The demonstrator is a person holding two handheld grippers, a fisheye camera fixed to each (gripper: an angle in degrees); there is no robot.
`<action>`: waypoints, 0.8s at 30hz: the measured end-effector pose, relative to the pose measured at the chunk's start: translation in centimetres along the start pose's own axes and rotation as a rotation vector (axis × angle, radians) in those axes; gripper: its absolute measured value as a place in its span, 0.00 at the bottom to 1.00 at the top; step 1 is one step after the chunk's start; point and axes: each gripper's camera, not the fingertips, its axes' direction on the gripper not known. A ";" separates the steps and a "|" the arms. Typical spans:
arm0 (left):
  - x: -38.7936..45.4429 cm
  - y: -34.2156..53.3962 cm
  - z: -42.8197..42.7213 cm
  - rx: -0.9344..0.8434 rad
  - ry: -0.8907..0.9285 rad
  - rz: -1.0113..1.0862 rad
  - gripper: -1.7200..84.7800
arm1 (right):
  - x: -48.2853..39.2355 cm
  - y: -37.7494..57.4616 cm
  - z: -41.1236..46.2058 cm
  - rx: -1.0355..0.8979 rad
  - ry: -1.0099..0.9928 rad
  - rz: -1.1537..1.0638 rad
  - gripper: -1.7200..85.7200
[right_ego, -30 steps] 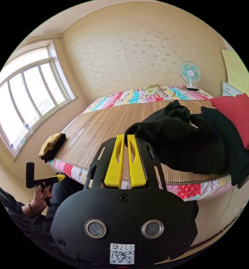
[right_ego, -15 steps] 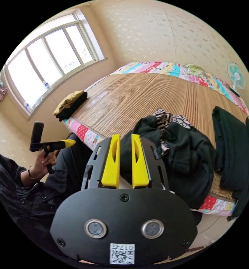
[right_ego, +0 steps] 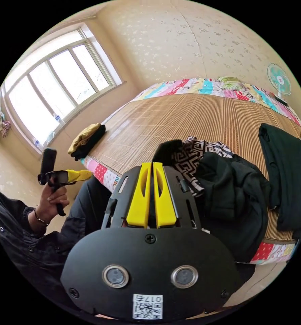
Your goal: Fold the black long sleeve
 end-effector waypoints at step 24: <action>6.6 -14.5 20.1 -0.519 -0.260 0.342 0.18 | 3.5 1.5 -3.7 0.000 -0.334 0.010 0.03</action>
